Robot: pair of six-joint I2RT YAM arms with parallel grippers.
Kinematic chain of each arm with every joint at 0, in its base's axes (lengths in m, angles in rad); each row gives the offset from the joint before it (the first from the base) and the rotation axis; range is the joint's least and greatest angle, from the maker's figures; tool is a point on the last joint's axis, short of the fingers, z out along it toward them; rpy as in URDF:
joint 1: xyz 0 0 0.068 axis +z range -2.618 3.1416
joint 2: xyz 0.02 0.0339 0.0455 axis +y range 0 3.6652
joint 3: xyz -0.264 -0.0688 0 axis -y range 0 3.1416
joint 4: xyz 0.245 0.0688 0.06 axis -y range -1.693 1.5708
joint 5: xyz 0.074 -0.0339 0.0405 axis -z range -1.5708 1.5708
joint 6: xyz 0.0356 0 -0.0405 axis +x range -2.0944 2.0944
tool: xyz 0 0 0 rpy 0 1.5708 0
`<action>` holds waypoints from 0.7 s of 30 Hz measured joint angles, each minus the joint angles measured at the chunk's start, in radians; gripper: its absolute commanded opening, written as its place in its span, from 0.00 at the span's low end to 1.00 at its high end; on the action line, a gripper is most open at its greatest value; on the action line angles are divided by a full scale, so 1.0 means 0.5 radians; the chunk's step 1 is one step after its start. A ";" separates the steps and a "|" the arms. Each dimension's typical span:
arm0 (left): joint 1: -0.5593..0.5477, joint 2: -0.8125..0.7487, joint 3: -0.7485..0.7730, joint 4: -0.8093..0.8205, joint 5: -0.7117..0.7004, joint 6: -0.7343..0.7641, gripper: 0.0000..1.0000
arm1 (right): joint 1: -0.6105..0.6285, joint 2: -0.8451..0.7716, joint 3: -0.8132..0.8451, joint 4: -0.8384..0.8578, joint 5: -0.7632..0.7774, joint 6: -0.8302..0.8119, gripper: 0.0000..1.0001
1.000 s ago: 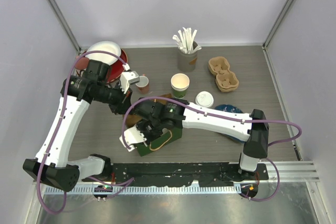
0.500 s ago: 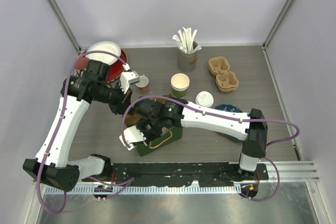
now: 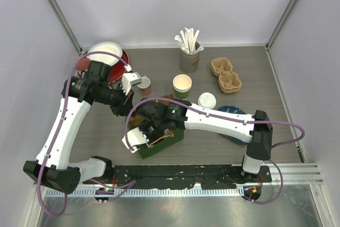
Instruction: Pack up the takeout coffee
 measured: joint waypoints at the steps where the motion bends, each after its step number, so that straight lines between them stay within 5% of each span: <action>1: 0.000 0.000 0.000 -0.001 -0.002 0.000 0.00 | 0.000 -0.002 -0.001 0.004 0.002 -0.003 0.44; 21: 0.000 0.000 0.000 -0.002 -0.204 -0.009 0.00 | -0.001 -0.462 -0.304 0.256 0.098 -0.120 0.54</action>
